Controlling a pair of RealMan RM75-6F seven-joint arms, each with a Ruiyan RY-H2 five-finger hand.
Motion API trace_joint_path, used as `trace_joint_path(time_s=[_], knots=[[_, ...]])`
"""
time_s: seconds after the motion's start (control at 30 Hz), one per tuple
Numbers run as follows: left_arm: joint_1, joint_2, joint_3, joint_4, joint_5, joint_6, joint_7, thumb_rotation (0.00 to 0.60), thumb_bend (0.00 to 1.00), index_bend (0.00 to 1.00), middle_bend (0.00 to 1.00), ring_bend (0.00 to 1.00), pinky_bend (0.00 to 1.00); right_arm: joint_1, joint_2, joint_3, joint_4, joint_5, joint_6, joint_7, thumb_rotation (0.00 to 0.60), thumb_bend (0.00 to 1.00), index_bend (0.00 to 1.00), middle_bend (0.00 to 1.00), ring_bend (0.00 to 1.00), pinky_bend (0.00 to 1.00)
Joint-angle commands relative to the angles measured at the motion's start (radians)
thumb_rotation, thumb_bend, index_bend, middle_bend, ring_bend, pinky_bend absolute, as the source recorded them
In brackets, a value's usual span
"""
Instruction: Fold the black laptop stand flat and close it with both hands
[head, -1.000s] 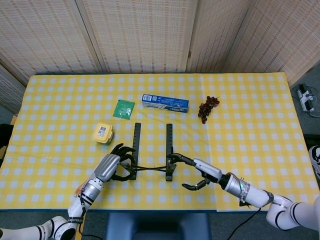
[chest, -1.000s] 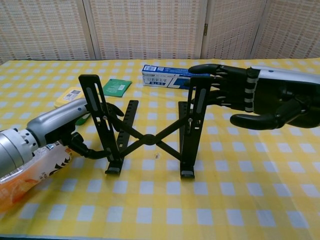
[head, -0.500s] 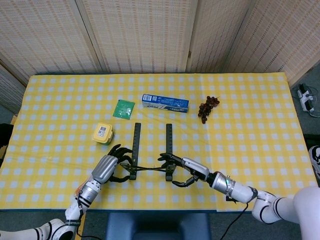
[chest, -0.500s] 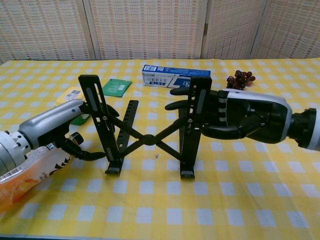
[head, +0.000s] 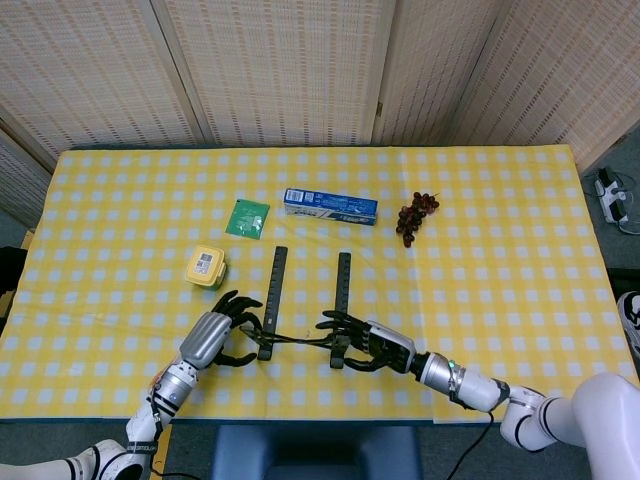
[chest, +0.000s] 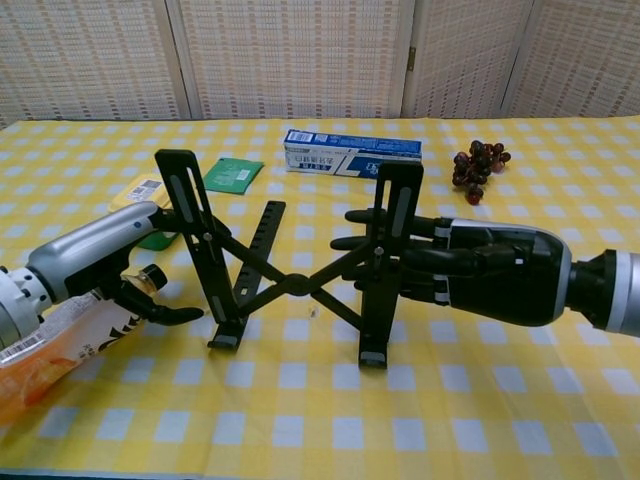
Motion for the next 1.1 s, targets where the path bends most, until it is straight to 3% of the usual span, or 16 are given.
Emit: trace_joint_path(time_s=[0.03,0.47,0.73,1.1], knots=[[0.000,0.000,0.002,0.001,0.001,0.000,-0.001,0.600,0.25,0.46,0.24,0.16,0.03,-0.003,-0.010,-0.010,0.009,0.011,-0.008,0.034,0.600,0.41,0.00,0.13,0.18,0.00],[0.001,0.002,0.010,0.007,0.009,0.003,-0.010,0.600,0.25,0.45,0.24,0.15,0.01,-0.020,-0.019,-0.030,-0.018,0.013,0.001,0.111,0.600,0.41,0.00,0.13,0.16,0.00],[-0.005,0.003,0.017,0.007,0.025,0.002,-0.021,0.600,0.25,0.45,0.24,0.15,0.01,-0.038,0.004,-0.049,-0.076,-0.005,0.029,0.053,0.600,0.41,0.00,0.12,0.13,0.00],[-0.028,0.011,0.018,0.012,0.043,-0.013,-0.009,0.600,0.25,0.40,0.24,0.13,0.00,-0.067,0.101,0.019,-0.202,-0.019,0.091,-0.489,0.600,0.41,0.00,0.11,0.13,0.00]])
